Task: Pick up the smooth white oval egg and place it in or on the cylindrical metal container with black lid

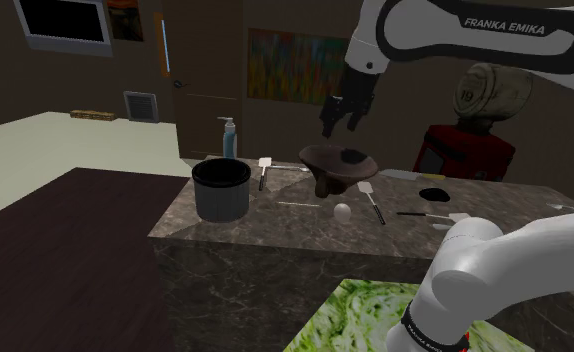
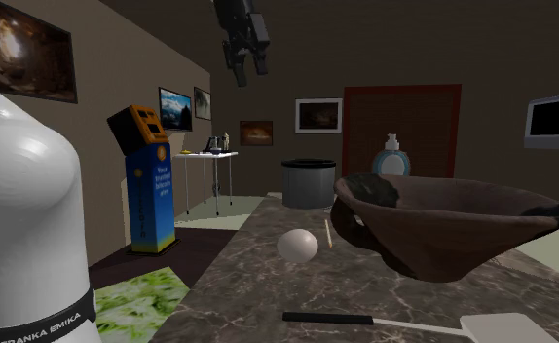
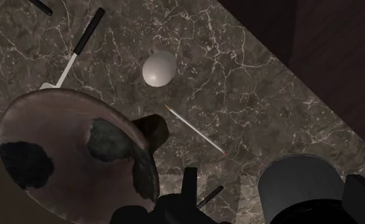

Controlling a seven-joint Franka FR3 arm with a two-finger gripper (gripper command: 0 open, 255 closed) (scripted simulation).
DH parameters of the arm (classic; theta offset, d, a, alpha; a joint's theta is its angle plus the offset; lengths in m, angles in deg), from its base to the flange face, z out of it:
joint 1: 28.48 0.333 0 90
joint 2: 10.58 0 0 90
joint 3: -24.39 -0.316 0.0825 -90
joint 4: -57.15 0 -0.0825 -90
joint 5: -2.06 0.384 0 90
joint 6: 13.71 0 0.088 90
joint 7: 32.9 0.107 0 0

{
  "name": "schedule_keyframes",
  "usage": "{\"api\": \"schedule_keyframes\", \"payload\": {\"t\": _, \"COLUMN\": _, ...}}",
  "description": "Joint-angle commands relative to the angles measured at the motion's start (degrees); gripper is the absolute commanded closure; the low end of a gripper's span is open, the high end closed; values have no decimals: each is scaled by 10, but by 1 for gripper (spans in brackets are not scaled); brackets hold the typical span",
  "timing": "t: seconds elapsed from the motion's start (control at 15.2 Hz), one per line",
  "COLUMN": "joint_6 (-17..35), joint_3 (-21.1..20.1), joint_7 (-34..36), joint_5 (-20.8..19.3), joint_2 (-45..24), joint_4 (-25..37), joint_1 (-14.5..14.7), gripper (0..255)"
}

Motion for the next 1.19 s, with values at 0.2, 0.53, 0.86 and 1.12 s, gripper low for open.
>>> {"api": "schedule_keyframes", "payload": {"t": 0.2, "joint_6": 42, "joint_3": 7, "joint_7": -10, "joint_5": -18, "joint_2": 8, "joint_4": -59, "joint_1": -5, "gripper": 0}}
{"api": "schedule_keyframes", "payload": {"t": 0.53, "joint_6": 117, "joint_3": 22, "joint_7": -25, "joint_5": -52, "joint_2": 11, "joint_4": -147, "joint_1": -18, "gripper": 0}}
{"api": "schedule_keyframes", "payload": {"t": 0.86, "joint_6": 199, "joint_3": 40, "joint_7": -36, "joint_5": -94, "joint_2": -6, "joint_4": -223, "joint_1": -37, "gripper": 0}}
{"api": "schedule_keyframes", "payload": {"t": 1.12, "joint_6": 273, "joint_3": 55, "joint_7": -41, "joint_5": -135, "joint_2": -36, "joint_4": -273, "joint_1": -60, "gripper": 0}}
